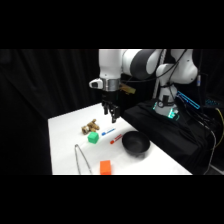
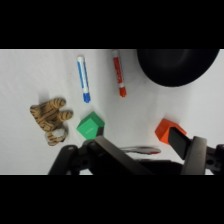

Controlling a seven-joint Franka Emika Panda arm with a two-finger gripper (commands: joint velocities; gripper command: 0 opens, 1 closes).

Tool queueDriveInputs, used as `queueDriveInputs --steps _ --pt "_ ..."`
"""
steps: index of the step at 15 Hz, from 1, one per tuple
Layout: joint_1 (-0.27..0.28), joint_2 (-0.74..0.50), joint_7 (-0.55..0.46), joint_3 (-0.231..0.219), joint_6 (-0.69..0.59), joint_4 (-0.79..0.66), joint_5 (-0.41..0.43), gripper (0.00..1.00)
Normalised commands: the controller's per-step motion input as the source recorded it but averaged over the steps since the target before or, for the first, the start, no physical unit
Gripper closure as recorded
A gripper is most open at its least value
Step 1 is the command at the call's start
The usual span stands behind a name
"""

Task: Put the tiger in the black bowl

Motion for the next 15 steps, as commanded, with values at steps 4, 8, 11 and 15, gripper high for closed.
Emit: queueDriveInputs --steps 4,8,11,15 --pt "-0.027 0.00 -0.07 -0.004 -0.02 0.03 0.014 0.00" --pt "-0.104 0.02 -0.21 -0.078 -0.09 0.16 -0.051 0.00" --pt "-0.132 0.08 -0.39 -0.100 -0.18 0.28 -0.059 0.00" --pt "-0.102 0.24 -0.39 -0.066 -0.21 0.45 0.006 0.00"
